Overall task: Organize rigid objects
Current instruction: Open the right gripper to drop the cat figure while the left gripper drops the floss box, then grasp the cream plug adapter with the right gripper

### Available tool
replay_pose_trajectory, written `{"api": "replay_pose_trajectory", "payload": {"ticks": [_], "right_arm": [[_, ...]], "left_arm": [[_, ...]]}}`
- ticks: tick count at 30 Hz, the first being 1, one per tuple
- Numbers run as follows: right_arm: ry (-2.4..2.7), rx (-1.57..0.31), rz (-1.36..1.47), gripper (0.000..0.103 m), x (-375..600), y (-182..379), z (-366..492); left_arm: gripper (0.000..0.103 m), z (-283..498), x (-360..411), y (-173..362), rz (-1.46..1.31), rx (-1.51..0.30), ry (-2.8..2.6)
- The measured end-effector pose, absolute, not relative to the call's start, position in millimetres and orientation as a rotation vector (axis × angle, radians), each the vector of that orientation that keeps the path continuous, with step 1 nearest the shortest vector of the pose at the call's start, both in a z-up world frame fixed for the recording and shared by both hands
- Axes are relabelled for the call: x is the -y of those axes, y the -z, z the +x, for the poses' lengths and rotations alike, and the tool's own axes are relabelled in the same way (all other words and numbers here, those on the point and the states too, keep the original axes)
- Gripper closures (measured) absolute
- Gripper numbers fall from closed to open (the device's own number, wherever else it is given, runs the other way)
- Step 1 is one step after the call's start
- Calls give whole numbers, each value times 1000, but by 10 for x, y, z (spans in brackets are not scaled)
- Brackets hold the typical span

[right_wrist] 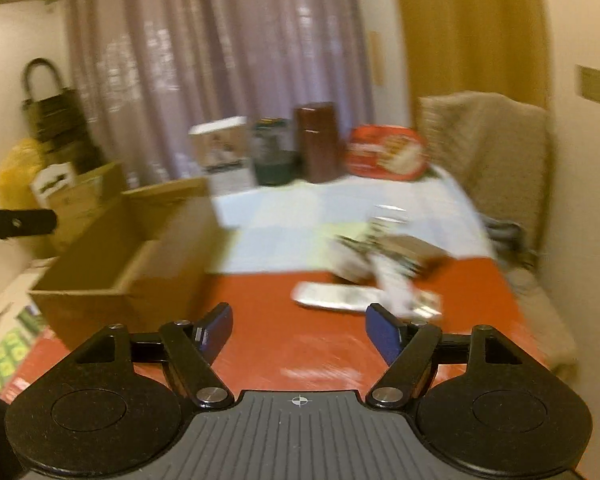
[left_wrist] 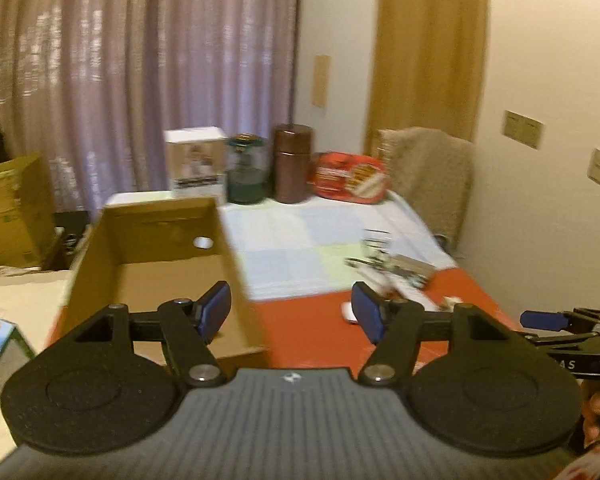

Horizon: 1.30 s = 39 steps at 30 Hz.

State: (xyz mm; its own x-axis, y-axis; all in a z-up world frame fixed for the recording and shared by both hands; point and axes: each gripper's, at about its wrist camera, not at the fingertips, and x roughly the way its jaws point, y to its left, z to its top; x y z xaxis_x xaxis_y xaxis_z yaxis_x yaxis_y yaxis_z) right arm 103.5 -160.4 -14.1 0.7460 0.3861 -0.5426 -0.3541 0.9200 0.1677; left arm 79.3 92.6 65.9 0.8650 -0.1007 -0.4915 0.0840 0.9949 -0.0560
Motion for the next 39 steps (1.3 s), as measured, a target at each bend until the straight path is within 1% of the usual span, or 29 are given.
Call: {"api": "replay_pose_trajectory", "payload": {"ticks": [5, 10, 15, 20, 24, 34, 36, 38, 39], "right_arm": [[-306, -626, 89, 32, 2102, 249, 996], [-282, -622, 99, 32, 2318, 281, 1030], [-295, -630, 68, 32, 2309, 388, 1201], [-307, -655, 46, 32, 2284, 553, 1485], [-336, -662, 24, 32, 2276, 671, 1713], [-421, -700, -46, 33, 2084, 972, 2345], [-426, -719, -70, 35, 2040, 1047, 2447], [-426, -743, -76, 44, 2021, 1123, 2532], [-429, -754, -77, 45, 2015, 1151, 2562]], "left_arm": [[41, 936, -489, -460, -23, -559, 175], [41, 1119, -214, -236, -19, -596, 220], [40, 1298, -74, 41, 27, -630, 244], [36, 1533, 40, 365, 79, -660, 272], [36, 1722, 94, 605, 129, -670, 303], [36, 2186, 112, 890, 143, -692, 301], [36, 2261, 98, 942, 135, -704, 296], [36, 2317, 82, 975, 132, -713, 294], [36, 2343, 78, 988, 130, -716, 293]]}}
